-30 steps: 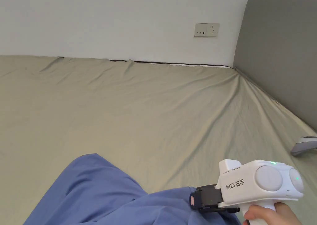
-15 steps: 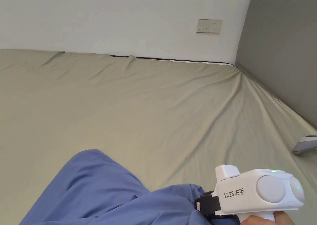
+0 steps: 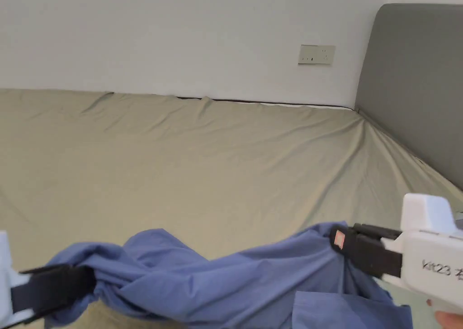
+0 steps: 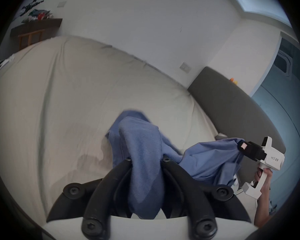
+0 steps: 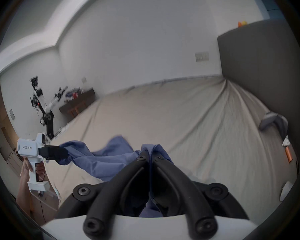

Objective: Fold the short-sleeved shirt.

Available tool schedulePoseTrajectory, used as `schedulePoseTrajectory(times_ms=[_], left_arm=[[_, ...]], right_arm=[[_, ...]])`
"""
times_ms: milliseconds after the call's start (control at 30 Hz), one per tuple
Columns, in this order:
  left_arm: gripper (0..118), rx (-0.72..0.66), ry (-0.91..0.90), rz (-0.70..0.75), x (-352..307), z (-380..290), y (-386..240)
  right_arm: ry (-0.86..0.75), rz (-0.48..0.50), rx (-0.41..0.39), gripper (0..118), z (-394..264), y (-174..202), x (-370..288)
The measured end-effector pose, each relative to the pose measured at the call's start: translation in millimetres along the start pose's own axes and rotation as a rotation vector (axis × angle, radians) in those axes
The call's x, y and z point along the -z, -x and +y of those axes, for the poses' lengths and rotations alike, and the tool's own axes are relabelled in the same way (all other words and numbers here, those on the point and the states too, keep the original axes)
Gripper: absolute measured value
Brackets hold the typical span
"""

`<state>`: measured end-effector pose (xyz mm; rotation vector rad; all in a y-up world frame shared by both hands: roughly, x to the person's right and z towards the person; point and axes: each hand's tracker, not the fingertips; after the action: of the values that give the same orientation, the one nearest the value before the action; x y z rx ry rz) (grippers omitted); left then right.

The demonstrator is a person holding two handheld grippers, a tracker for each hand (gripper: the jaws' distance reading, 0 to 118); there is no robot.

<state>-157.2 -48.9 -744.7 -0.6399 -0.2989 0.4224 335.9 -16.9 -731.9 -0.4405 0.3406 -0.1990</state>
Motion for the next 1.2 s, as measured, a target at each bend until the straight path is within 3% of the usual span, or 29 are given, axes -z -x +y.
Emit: schedulePoseTrajectory(times_ms=[133, 233, 267, 333, 400, 433, 467, 500, 533, 567, 600, 633, 833, 1067, 1100, 1133, 1200], left_arm=[[16, 0.017, -0.137, -0.066, -31.8, 51.4, -25.7], [16, 0.073, -0.257, -0.032, -69.6, 97.9, -51.7], [16, 0.099, -0.287, -0.007, -81.4, 111.8, -62.3], [16, 0.171, -0.357, -0.016, -107.9, 141.7, -84.3], [16, 0.162, -0.377, -0.025, -129.8, 169.0, -103.5], [15, 0.155, -0.389, -0.042, -140.2, 182.9, -113.2], [15, 0.153, -0.414, -0.052, -148.5, 194.7, -120.2], [15, 0.153, -0.429, -0.029, -156.6, 205.7, -129.0], [15, 0.171, -0.434, 0.028, -162.1, 213.3, -136.3], [15, 0.200, -0.448, 0.054, -160.4, 224.3, -133.0], [14, 0.217, -0.470, 0.067, -161.9, 228.7, -135.2], [12, 0.221, -0.458, 0.063, -164.3, 231.3, -136.5], [11, 0.233, -0.434, -0.111, -173.7, 241.7, -139.7], [10, 0.330, -0.326, -0.028, -144.1, 261.5, -149.5], [10, 0.319, -0.304, 0.003, -137.0, 263.6, -158.2], [10, 0.318, -0.289, 0.027, -124.9, 271.3, -160.4], [10, 0.355, -0.267, 0.136, -97.5, 285.2, -168.1]], right_arm=[[-0.215, -0.012, -0.041, 1, 46.2, 12.9, -47.9], [-0.371, -0.017, -0.105, 1, 88.6, 27.6, -87.8], [-0.358, -0.027, -0.099, 1, 100.4, 31.4, -97.5], [-0.488, -0.024, -0.176, 1, 131.0, 45.6, -120.0], [-0.534, -0.034, -0.192, 2, 152.5, 57.5, -134.8], [-0.595, -0.043, -0.275, 1, 168.1, 67.6, -143.4], [-0.578, -0.063, -0.240, 2, 174.4, 69.7, -142.6], [-0.655, -0.071, -0.290, 2, 185.4, 76.8, -151.0], [-0.688, -0.066, -0.291, 2, 193.1, 79.5, -157.0], [-0.688, -0.053, -0.220, 1, 196.1, 80.1, -159.9], [-0.767, -0.071, -0.240, 1, 205.1, 77.4, -164.4], [-0.750, -0.056, -0.176, 1, 208.1, 75.4, -164.6], [-0.740, -0.078, -0.217, 1, 216.8, 72.0, -159.3], [-0.709, -0.107, -0.212, 1, 225.6, 61.0, -128.7], [-0.712, -0.126, -0.268, 2, 231.9, 60.2, -119.2], [-0.706, -0.127, -0.234, 2, 236.6, 58.5, -108.4], [-0.688, -0.153, -0.245, 2, 251.0, 53.9, -83.0]])
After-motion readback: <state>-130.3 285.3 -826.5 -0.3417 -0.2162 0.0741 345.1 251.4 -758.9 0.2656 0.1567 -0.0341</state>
